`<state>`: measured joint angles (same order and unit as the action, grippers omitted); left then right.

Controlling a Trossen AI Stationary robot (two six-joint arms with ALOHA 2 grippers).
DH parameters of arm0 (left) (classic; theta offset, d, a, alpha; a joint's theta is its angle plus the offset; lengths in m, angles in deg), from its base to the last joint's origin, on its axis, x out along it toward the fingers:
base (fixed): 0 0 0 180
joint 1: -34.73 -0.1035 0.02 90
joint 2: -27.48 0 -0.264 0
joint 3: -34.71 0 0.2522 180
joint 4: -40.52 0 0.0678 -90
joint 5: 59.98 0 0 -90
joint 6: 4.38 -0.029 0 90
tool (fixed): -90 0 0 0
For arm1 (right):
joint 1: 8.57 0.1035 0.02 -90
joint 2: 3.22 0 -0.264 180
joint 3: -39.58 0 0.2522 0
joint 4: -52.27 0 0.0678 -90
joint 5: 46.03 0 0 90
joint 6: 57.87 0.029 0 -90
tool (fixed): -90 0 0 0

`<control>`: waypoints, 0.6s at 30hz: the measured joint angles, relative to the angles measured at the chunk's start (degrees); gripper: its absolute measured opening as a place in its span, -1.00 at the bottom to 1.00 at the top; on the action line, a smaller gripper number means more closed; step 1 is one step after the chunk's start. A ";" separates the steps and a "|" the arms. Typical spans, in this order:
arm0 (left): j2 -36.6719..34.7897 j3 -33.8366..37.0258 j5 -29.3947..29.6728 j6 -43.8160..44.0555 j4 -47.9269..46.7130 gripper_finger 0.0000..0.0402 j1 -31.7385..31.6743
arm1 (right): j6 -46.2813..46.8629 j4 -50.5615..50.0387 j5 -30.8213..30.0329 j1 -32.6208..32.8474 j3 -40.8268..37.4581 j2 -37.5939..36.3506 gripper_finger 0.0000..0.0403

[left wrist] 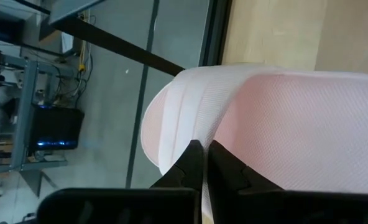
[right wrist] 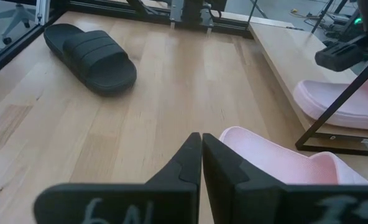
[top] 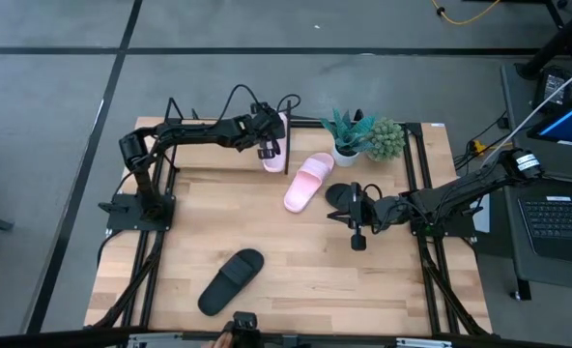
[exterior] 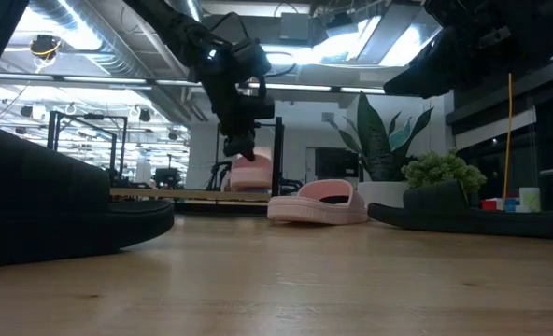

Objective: Pick and place slides into the shelf
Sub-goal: Put the left pink slide on the shelf

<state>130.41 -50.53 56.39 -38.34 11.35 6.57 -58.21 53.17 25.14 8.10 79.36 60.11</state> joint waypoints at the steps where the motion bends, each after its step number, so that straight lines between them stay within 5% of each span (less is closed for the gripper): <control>1: -0.05 0.00 0.00 0.01 0.10 -1.00 -0.02 | -0.02 0.00 0.00 0.00 0.00 0.02 -0.91; 18: 0.12 0.00 -1.95 0.34 -0.11 -0.96 -0.07 | 0.04 -0.43 0.00 0.00 0.00 0.07 -0.91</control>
<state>130.53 -50.53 54.44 -38.00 11.24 6.51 -58.16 52.74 25.14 8.10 79.36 60.18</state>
